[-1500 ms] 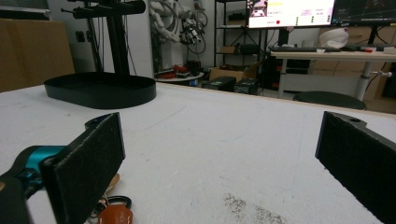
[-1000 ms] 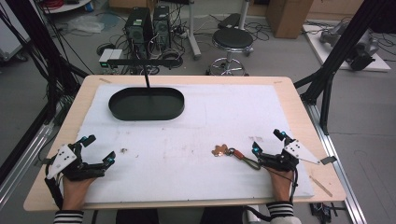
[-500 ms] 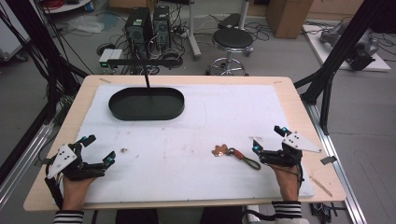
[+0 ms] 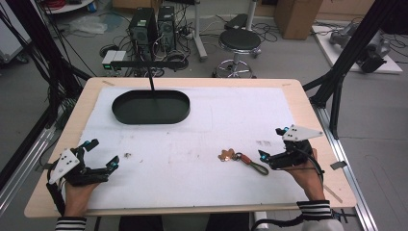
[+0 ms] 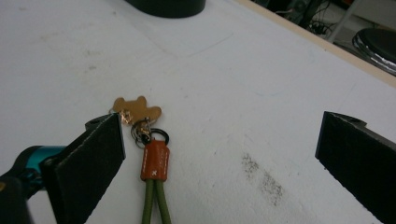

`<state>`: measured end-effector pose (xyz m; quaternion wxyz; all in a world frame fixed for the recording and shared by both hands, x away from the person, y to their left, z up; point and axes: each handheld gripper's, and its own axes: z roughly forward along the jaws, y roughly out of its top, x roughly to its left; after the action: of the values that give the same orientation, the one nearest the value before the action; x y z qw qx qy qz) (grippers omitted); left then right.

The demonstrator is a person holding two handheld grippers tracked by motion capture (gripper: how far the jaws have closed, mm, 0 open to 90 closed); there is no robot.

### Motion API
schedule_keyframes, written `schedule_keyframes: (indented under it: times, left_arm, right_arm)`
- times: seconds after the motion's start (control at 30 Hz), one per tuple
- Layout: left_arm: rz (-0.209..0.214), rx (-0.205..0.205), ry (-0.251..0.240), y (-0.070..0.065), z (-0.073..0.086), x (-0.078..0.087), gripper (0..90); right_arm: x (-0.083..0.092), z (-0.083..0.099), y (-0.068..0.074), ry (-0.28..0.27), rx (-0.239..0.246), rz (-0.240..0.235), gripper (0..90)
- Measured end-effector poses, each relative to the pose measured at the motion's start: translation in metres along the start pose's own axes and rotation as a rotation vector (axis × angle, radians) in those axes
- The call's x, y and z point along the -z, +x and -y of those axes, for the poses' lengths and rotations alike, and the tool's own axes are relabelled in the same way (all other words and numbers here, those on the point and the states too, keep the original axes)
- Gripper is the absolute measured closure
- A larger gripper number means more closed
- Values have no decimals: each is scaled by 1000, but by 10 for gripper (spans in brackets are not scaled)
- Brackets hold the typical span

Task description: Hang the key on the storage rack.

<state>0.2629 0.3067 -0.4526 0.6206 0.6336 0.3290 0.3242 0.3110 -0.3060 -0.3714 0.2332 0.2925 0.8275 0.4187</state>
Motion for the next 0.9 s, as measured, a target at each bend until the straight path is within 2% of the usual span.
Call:
schedule_keyframes:
  times: [0.1,0.3,0.33,0.37,0.43,0.47,0.57,0.6,0.63,0.67,0.7,0.9]
  left_arm:
    - [0,-1,1,0,0,0,17]
    - [-2,-2,0,0,0,0,17]
    - [-2,-2,0,0,0,0,17]
    - [-1,-2,1,0,0,0,17]
    - [-2,-1,0,0,0,0,17]
    - [-2,-2,1,0,0,0,17]
    - [-3,-2,0,0,0,0,17]
    - [-2,-2,1,0,0,0,17]
    - [-2,-2,0,0,0,0,17]
    - [-2,-2,0,0,0,0,17]
    - [-1,-2,1,0,0,0,17]
    - [-3,0,2,0,0,0,17]
  right_arm:
    - [-3,-1,0,67,28,-6,4]
    - [-11,-1,1,181,47,-75,4]
    - [-11,-1,1,181,47,-75,4]
    - [-15,0,2,229,65,-93,4]
    - [-20,1,5,273,77,-110,10]
    - [-20,1,5,273,77,-110,10]
    - [-27,3,9,334,99,-149,41]
    - [-27,3,9,334,99,-149,41]
    - [-29,4,10,351,105,-154,44]
    - [-33,5,12,394,122,-164,48]
    - [-33,5,12,394,122,-164,48]
    - [-43,9,15,492,139,-182,66]
